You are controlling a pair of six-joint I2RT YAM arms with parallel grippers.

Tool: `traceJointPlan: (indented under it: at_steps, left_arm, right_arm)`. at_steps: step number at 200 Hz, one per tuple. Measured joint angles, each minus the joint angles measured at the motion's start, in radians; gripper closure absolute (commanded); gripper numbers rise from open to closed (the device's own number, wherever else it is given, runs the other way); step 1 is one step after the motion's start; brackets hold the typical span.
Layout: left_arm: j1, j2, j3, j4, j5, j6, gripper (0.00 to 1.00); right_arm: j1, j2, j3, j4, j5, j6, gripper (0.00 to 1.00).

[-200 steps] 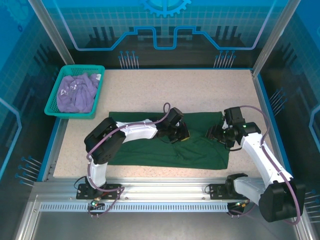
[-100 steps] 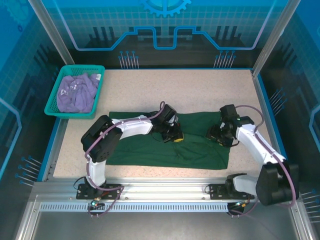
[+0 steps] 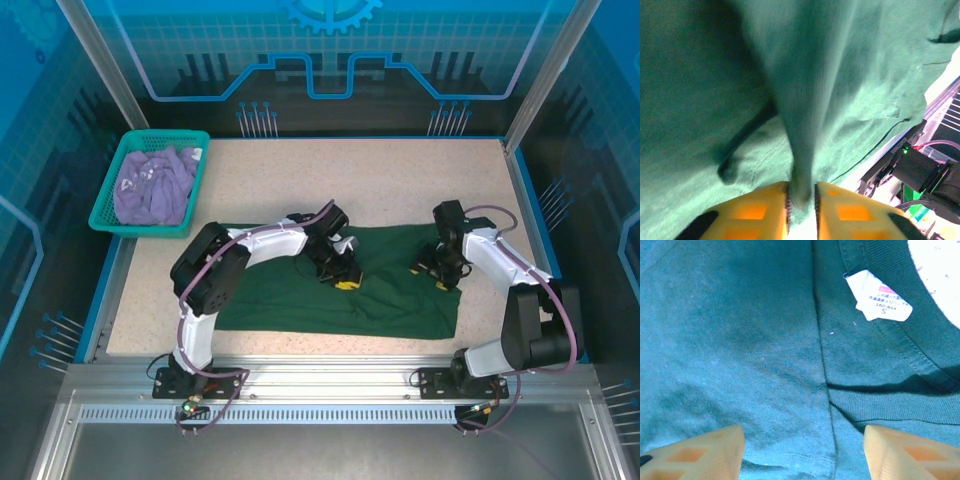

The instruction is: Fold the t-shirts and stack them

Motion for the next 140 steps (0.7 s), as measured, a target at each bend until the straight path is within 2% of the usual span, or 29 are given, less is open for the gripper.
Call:
traceJointPlan:
  at_steps: [14,31,44,57,71,95,124,140]
  left_arm:
    - [0.008,0.0,0.014,-0.047,-0.016,0.031,0.6]
    - [0.036,-0.005,0.042,-0.098,-0.07,0.052,0.57]
    - [0.075,-0.031,0.055,-0.121,-0.138,0.059,0.47]
    - [0.127,-0.08,0.058,-0.137,-0.214,0.055,0.46]
    - [0.191,-0.147,0.064,-0.142,-0.3,0.045,0.5]
    - [0.299,-0.219,0.097,-0.146,-0.435,0.03,0.65]
    - [0.389,-0.195,0.11,-0.148,-0.562,0.061,0.75]
    - [0.423,-0.149,0.107,-0.148,-0.613,0.083,0.75]
  right_arm:
    - [0.0,0.001,0.015,-0.006,0.002,0.008,0.35]
    - [-0.003,0.007,0.053,-0.011,0.01,0.021,0.35]
    - [-0.01,0.019,0.095,-0.014,0.024,0.031,0.35]
    - [-0.016,0.043,0.149,-0.016,0.034,0.041,0.35]
    - [-0.019,0.084,0.213,-0.015,0.047,0.054,0.37]
    - [-0.023,0.201,0.328,-0.009,0.055,0.065,0.42]
    - [-0.028,0.378,0.472,-0.011,0.06,0.071,0.49]
    - [-0.033,0.464,0.542,-0.018,0.065,0.063,0.52]
